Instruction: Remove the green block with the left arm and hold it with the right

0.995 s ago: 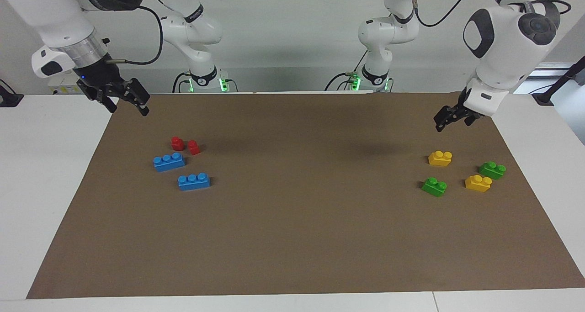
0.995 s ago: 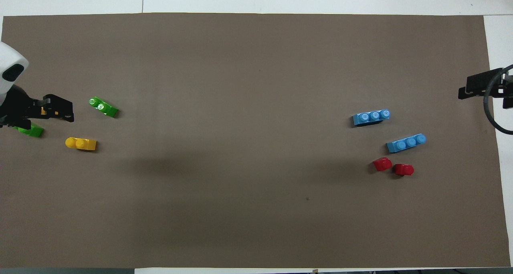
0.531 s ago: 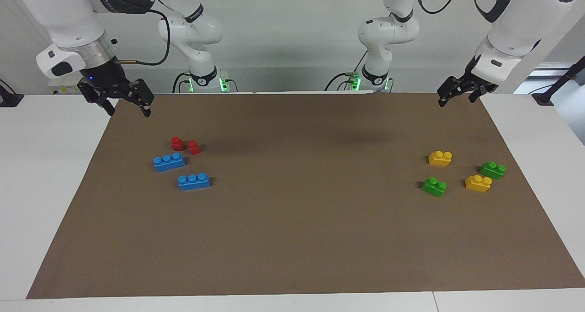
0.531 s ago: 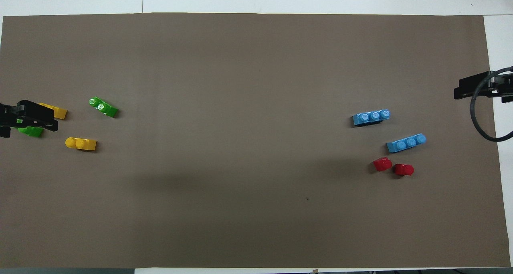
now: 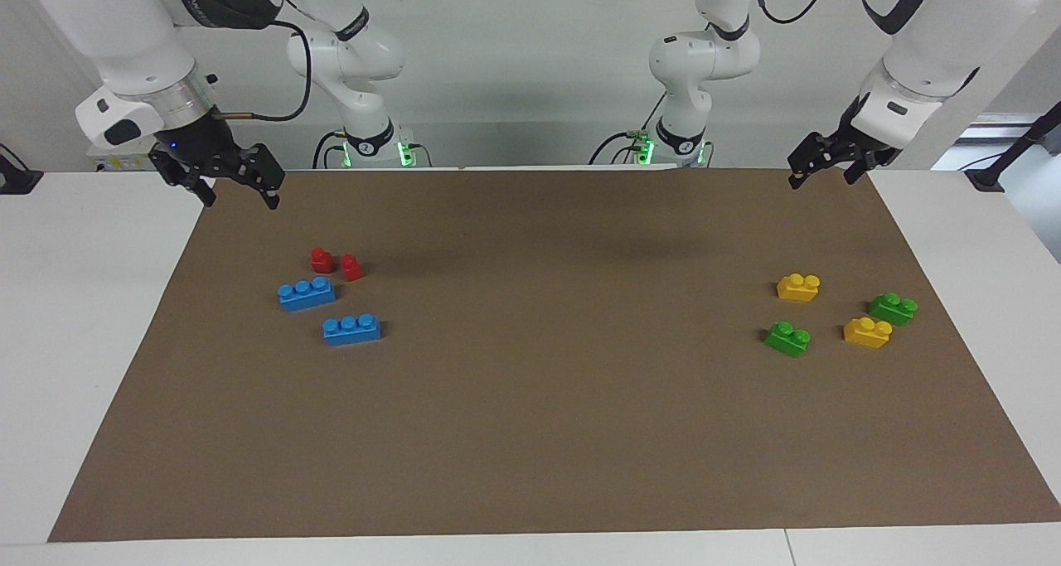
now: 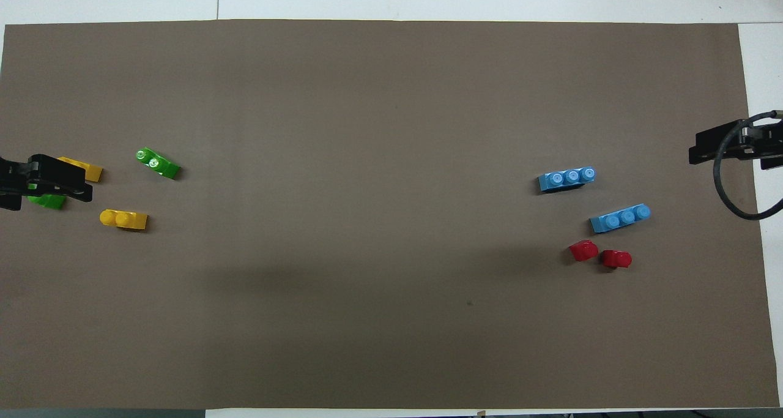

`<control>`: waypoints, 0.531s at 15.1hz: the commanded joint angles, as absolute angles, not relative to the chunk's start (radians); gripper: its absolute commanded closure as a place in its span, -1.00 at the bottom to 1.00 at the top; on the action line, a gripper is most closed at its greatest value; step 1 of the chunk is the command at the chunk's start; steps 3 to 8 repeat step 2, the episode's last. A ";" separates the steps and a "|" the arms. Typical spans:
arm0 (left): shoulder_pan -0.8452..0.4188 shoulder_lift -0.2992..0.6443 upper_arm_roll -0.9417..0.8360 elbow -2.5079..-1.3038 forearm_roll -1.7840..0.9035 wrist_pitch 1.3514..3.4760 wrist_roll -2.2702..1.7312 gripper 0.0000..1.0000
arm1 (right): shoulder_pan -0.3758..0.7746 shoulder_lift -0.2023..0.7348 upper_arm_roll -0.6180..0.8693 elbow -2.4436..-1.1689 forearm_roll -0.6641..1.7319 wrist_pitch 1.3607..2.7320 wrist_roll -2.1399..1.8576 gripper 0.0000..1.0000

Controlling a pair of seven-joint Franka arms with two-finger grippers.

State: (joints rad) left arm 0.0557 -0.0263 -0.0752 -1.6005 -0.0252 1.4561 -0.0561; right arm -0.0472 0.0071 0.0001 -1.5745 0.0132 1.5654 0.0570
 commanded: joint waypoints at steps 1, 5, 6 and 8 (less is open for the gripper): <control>0.049 -0.035 -0.069 -1.591 -0.037 1.433 -0.041 -1.00 | -0.049 -0.011 0.006 -1.597 0.002 1.560 0.063 -1.00; 0.049 -0.037 -0.069 -1.592 -0.037 1.433 -0.041 -1.00 | -0.049 -0.011 0.006 -1.598 0.002 1.560 0.063 -1.00; 0.049 -0.037 -0.069 -1.592 -0.037 1.433 -0.041 -1.00 | -0.049 -0.011 0.006 -1.598 0.002 1.560 0.063 -1.00; 0.049 -0.037 -0.069 -1.592 -0.037 1.433 -0.041 -1.00 | -0.049 -0.011 0.006 -1.598 0.002 1.560 0.063 -1.00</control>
